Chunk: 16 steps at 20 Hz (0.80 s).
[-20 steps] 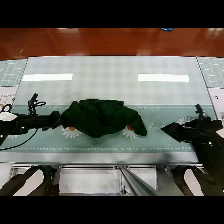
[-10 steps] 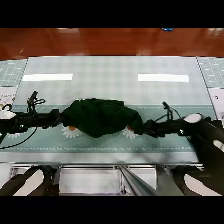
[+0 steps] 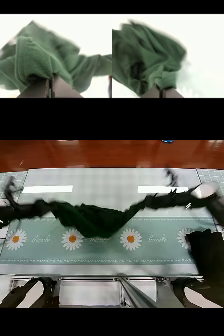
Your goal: Fold the shirts.
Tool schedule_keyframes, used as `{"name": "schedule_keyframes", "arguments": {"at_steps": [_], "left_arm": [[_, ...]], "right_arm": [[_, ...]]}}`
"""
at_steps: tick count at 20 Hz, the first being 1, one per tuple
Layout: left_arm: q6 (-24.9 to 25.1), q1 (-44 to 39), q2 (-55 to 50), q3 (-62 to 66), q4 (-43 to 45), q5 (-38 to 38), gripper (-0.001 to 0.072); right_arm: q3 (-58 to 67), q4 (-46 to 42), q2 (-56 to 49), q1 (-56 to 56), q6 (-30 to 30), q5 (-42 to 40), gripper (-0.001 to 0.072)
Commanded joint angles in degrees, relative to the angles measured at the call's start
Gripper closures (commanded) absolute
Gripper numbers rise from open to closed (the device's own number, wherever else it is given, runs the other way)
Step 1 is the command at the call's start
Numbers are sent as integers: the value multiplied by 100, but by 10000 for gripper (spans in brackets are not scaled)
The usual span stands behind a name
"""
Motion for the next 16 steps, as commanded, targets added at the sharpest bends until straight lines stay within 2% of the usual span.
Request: {"name": "schedule_keyframes", "arguments": {"at_steps": [1, 4, 7, 12, 14, 16], "left_arm": [[-203, 76, 374, 1604, -232, -72, 690], [-400, 76, 562, 2999, -227, -81, 690], [-450, 109, 800, 3987, -221, -79, 690], [-555, 684, 1510, 4784, -164, -76, 690], [-553, 1001, 1917, 4817, -136, -101, 691], [-557, 1110, 2295, 4817, 269, -369, 690]], "right_arm": [[1895, -1097, 719, -409, 483, 428, 688], [3397, -1620, 1233, -658, 522, 629, 688], [4334, -2179, 1781, -761, 573, 732, 688], [4575, -3521, 2940, -763, 1060, 866, 688], [4575, -3770, 3276, -763, 1126, 1073, 688], [4575, -3987, 3499, -763, 1176, 1464, 688]]}}
